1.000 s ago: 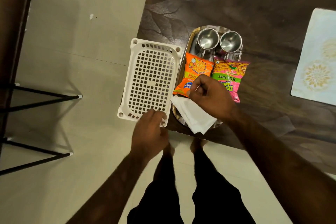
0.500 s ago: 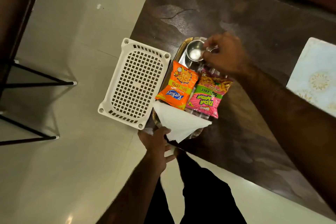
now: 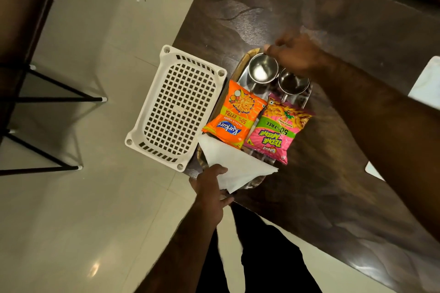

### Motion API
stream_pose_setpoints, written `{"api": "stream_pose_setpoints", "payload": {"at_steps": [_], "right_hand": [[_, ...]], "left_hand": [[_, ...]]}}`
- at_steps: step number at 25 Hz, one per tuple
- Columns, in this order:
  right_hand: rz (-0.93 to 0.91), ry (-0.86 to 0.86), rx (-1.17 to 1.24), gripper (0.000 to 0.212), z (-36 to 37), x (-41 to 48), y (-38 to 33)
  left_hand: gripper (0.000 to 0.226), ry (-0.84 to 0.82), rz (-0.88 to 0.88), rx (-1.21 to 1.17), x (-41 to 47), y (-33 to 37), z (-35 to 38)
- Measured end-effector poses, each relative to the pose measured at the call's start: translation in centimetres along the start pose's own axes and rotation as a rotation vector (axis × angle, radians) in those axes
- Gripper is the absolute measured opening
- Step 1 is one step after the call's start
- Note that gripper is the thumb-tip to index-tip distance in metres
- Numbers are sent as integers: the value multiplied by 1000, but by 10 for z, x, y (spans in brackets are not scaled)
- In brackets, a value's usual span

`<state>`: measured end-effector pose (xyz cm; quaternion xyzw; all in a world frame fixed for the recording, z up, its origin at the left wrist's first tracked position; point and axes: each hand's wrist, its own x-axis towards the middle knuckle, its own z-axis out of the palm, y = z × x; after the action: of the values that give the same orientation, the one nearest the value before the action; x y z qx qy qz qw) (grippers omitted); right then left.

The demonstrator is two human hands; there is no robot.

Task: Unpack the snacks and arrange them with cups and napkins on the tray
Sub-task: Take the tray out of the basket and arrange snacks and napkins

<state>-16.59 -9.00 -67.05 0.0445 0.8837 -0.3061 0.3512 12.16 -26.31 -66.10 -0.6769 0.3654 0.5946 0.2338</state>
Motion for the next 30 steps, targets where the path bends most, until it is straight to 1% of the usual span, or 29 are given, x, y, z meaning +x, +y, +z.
{"api": "stream_pose_setpoints", "payload": {"at_steps": [2,5,10,15,21,22,25,26,28,30], "right_hand": [[4,-24,27,102,0,5,0],[-33,-49,31,90,2,6,0],[-3,-12,67,75,8,4,12],[-10,11,142,71,5,-18,26],[9,63,143,71,-8,-52,40],[23,74,156,70,-11,-59,44],[41,119,191,67,-19,-80,58],[45,137,197,66,-20,-88,64],[71,171,209,66,-21,-104,76],[103,200,230,67,-22,-120,88]], "left_hand": [[64,-14,16,-19,4,0,0],[60,-50,46,-39,4,-3,0],[50,-80,56,-72,1,-6,-1],[53,-83,70,-34,-6,-12,-6],[38,-113,122,53,-20,-20,-17],[39,-124,139,61,-23,-21,-19],[63,-116,209,103,-29,-25,-24],[67,-108,228,105,-31,-25,-24],[66,-98,260,88,-33,-26,-24],[60,-82,305,86,-33,-23,-25]]}}
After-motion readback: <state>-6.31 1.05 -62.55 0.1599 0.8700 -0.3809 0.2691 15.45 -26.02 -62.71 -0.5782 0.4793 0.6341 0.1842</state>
